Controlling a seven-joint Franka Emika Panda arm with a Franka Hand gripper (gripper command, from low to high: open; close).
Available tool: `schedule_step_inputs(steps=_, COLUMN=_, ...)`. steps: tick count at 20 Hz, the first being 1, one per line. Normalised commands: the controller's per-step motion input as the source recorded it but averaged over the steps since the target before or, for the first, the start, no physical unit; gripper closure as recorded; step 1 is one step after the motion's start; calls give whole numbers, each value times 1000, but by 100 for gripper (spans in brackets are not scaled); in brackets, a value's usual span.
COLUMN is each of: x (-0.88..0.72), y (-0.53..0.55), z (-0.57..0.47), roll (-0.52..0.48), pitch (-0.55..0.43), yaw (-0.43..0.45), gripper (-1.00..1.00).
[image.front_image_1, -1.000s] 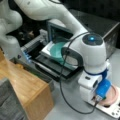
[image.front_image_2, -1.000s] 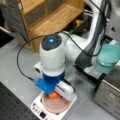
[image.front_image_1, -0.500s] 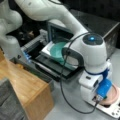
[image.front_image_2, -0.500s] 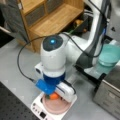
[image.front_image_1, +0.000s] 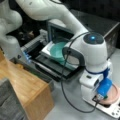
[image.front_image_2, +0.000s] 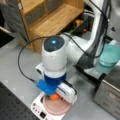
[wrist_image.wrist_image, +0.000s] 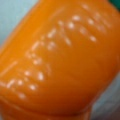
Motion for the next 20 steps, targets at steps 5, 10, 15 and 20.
schedule_step_inputs(steps=5, x=-108, y=59, z=-64, roll=-335, pitch=-68, yaw=48, gripper=100)
schedule_step_inputs(steps=10, x=-101, y=63, z=-46, roll=-307, pitch=-66, yaw=49, gripper=100)
schedule_step_inputs(steps=15, x=-87, y=63, z=-52, roll=-302, pitch=-69, yaw=48, gripper=100)
schedule_step_inputs(steps=20, x=-89, y=55, z=-9, roll=-297, pitch=-61, yaw=54, gripper=100)
